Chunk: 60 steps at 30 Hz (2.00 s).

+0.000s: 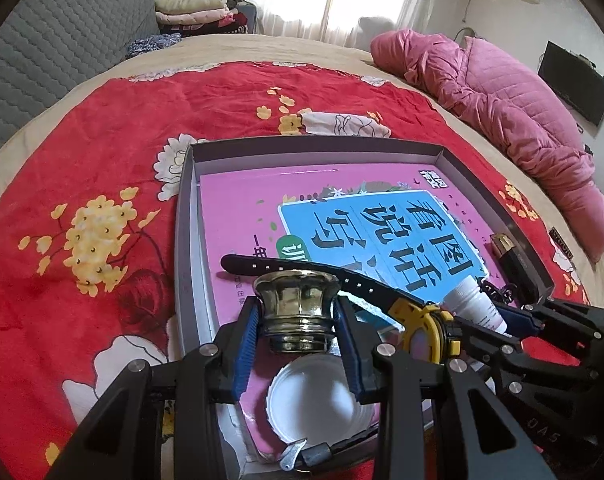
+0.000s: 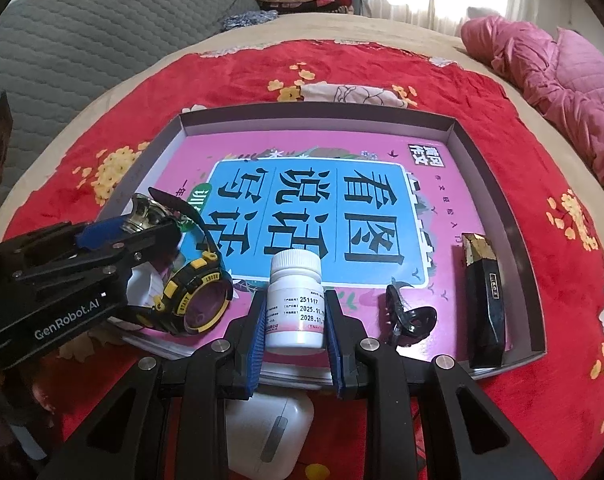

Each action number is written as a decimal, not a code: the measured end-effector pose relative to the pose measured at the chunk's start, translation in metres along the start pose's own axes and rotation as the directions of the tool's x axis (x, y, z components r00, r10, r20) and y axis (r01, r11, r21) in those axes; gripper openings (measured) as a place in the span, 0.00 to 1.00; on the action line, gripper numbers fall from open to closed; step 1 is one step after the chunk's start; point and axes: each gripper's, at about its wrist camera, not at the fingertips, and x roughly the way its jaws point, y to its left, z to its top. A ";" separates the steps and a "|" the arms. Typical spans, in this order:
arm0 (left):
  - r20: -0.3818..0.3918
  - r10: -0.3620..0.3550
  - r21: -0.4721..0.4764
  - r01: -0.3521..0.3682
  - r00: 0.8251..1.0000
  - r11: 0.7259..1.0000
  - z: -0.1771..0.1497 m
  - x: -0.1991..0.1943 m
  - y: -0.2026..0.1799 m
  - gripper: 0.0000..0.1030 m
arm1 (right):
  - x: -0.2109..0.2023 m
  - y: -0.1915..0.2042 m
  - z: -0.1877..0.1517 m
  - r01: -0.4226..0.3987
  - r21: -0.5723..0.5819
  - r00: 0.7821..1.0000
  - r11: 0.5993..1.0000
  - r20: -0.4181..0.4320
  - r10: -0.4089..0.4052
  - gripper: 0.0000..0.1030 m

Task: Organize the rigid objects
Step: 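Lower the pill bottle into the box and open the right gripper while the left lowers the knob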

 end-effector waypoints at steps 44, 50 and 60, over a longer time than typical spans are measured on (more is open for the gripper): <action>0.043 -0.003 -0.018 0.004 0.999 1.000 0.003 -0.012 0.007 0.36 | -0.034 -0.016 -0.014 -0.023 0.037 0.998 0.999 0.055 0.021 0.28; 0.059 -0.008 -0.020 0.010 0.998 1.000 0.004 -0.015 0.007 0.36 | -0.042 -0.016 -0.013 -0.030 0.032 0.997 0.999 0.073 0.028 0.28; 0.094 -0.006 -0.015 0.008 0.996 1.000 0.003 -0.025 0.004 0.43 | -0.060 -0.019 -0.012 -0.011 0.029 0.994 1.000 0.109 0.008 0.39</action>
